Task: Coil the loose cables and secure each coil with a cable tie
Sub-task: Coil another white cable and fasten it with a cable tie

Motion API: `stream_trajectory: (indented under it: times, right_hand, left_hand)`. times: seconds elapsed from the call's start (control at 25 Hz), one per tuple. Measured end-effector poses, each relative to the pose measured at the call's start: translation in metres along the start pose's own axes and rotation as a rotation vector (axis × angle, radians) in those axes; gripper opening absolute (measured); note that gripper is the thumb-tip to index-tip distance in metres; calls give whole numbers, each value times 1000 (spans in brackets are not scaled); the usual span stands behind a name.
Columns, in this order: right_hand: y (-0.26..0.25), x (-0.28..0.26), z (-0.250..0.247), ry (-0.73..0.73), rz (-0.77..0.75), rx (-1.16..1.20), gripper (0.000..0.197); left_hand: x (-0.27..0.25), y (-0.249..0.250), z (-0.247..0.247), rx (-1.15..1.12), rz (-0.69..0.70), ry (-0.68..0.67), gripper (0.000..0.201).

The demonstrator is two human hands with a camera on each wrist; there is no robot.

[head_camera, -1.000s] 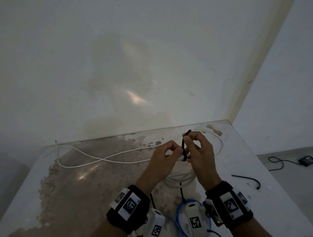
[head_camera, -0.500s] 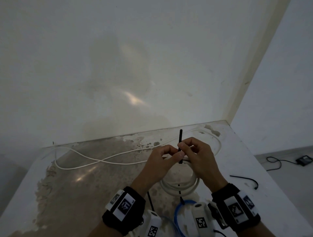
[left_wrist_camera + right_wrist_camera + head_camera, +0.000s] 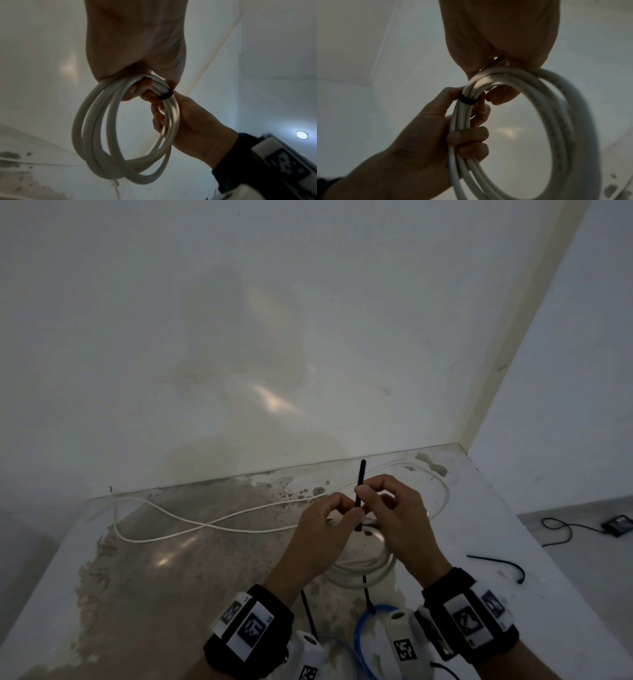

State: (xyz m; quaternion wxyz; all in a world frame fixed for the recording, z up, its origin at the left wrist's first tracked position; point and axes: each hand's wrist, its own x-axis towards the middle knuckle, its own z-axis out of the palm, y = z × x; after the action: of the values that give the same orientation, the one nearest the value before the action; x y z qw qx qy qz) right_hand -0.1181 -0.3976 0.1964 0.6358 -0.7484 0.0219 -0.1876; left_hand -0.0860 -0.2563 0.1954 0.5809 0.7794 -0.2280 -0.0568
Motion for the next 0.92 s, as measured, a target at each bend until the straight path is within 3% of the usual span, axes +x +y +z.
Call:
stream_trajectory:
  times: [0.12, 0.2, 0.32, 0.48, 0.56, 0.64, 0.72, 0.92]
  right_hand:
    - [3, -9, 5, 8, -102, -98, 17]
    - [4, -10, 7, 60, -156, -122, 22]
    - [6, -6, 6, 106, -211, -136, 16]
    - [5, -2, 10, 67, -185, -125, 15]
    - [6, 0, 10, 36, -246, -262, 17]
    - [10, -1, 8, 31, -409, -476, 12]
    - [19, -8, 9, 10, -536, -630, 19]
    - [27, -15, 17, 37, -626, -695, 23]
  left_hand:
    - [0, -7, 0, -53, -59, 30, 36]
    - [-1, -3, 0, -66, -81, 19, 24]
    - [1, 3, -2, -47, -63, -3, 32]
    - [2, 1, -9, 0, -61, -1, 28]
    - [0, -3, -12, -33, -90, 41, 31]
    - [-3, -3, -15, -106, -168, 89, 35]
    - [-5, -4, -18, -134, -216, 112, 36]
    - [-9, -6, -27, -158, -274, 116, 30]
